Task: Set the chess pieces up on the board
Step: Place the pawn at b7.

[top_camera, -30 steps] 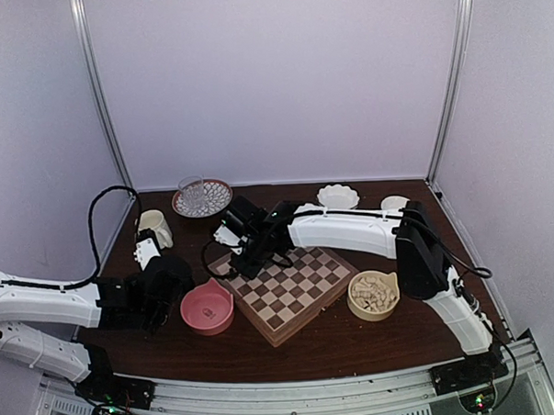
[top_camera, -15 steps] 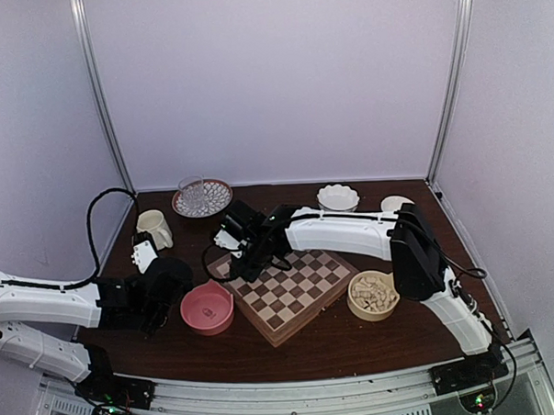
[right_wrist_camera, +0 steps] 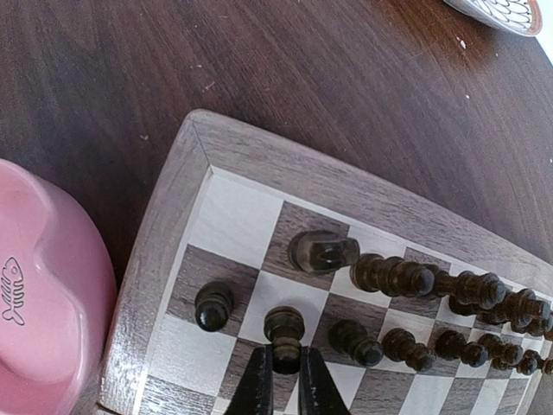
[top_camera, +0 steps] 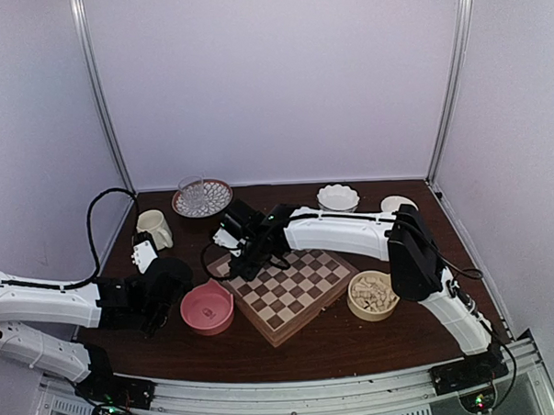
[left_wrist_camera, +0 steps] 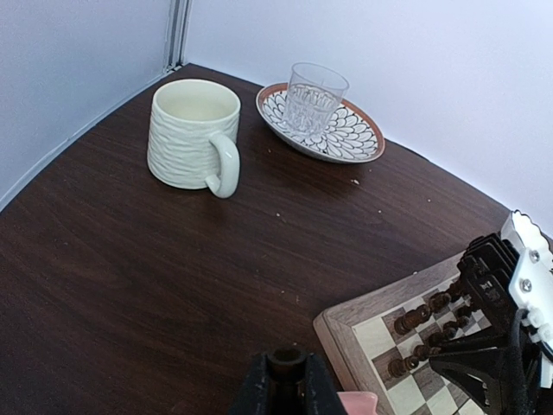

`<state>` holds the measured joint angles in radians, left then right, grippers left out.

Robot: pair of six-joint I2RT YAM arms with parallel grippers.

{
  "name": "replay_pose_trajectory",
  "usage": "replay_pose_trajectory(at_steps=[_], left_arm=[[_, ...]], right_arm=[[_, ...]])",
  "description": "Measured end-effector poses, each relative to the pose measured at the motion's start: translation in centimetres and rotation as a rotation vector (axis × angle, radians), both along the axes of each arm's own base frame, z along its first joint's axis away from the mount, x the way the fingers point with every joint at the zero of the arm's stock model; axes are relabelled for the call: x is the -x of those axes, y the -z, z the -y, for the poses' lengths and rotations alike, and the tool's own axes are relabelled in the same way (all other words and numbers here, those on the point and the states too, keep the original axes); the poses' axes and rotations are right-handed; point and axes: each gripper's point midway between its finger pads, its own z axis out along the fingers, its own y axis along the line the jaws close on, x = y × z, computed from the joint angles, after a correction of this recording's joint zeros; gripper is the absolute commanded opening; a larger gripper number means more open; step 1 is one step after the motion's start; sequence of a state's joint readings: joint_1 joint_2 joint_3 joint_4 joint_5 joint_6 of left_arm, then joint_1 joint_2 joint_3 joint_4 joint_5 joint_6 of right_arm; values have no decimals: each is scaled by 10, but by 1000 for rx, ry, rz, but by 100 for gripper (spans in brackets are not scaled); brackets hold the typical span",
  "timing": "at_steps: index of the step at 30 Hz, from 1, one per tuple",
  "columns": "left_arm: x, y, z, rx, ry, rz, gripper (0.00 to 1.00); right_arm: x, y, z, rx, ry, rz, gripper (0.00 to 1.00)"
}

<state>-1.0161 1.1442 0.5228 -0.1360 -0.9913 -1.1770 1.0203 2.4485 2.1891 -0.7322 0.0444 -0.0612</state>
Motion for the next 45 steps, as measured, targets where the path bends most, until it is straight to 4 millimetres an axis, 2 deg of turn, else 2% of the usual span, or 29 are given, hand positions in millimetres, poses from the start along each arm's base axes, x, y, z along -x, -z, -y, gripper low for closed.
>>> replay_pose_trajectory(at_steps=[8,12,14,20,24,34,37,45], left_arm=[[0,0,0,0,0,0,0],[0,0,0,0,0,0,0],[0,0,0,0,0,0,0],[0,0,0,0,0,0,0],[0,0,0,1,1,0,0],[0,0,0,2,1,1,0],[0,0,0,2,1,0,0],[0,0,1,3,1,1,0]], right_arm=[[-1,3,0,3,-1,1,9],[-2,3,0,3,-1,2,20],[-3,3,1,5,-2,3,22],[-5,0,-1,-1,-3,7,22],[-5,0,-1,-2,-4,7,16],[-4,0,-2,-5,-4,7,9],[-5,-1,-2,-6,-4,7,9],[-5,0,-2,-5,-4,7,19]])
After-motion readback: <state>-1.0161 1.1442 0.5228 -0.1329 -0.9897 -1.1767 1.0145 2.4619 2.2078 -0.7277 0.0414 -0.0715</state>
